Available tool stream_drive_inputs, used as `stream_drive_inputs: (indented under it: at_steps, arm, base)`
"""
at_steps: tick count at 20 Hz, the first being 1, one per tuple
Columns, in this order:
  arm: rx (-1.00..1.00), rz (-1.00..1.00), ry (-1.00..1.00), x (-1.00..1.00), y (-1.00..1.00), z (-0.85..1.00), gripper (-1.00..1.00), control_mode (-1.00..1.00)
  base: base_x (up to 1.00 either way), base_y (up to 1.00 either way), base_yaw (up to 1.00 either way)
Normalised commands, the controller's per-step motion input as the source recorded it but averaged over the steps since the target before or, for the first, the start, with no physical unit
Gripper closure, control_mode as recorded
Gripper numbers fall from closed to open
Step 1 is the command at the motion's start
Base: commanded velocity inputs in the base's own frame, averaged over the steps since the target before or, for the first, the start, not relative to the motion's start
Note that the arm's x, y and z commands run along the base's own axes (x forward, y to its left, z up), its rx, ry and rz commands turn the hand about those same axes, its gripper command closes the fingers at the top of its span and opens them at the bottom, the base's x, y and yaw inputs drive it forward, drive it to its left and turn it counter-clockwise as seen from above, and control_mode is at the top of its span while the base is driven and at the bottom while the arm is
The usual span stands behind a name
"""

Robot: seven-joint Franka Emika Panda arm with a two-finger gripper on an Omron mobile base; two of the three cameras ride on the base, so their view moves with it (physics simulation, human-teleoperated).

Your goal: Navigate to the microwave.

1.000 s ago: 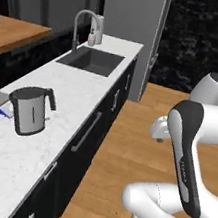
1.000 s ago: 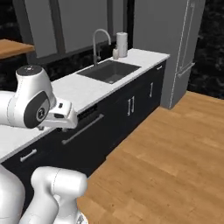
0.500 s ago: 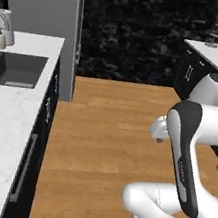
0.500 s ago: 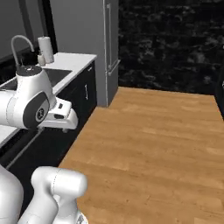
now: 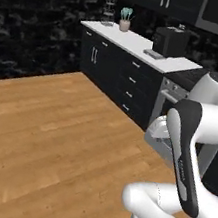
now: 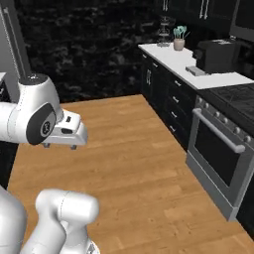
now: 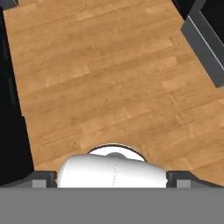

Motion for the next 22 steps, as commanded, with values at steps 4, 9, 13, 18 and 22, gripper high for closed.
stream_drive_inputs:
  at_steps: [4, 9, 13, 18, 22]
  arm:
    - [0.0, 0.0, 0.0, 0.0, 0.0, 0.0, -1.0, 1.0]
    - [0.0, 0.0, 0.0, 0.0, 0.0, 0.0, -1.0, 1.0]
    - [0.0, 0.0, 0.0, 0.0, 0.0, 0.0, -1.0, 1.0]
    - [0.0, 0.0, 0.0, 0.0, 0.0, 0.0, -1.0, 1.0]
    - [0.0, 0.0, 0.0, 0.0, 0.0, 0.0, -1.0, 1.0]
  base:
    - [0.45, 0.06, -0.76]
    - [0.78, 0.24, -0.66]
    - [1.0, 0.42, -0.51]
    - [1.0, 0.69, -0.38]
    - [1.0, 0.23, -0.42]
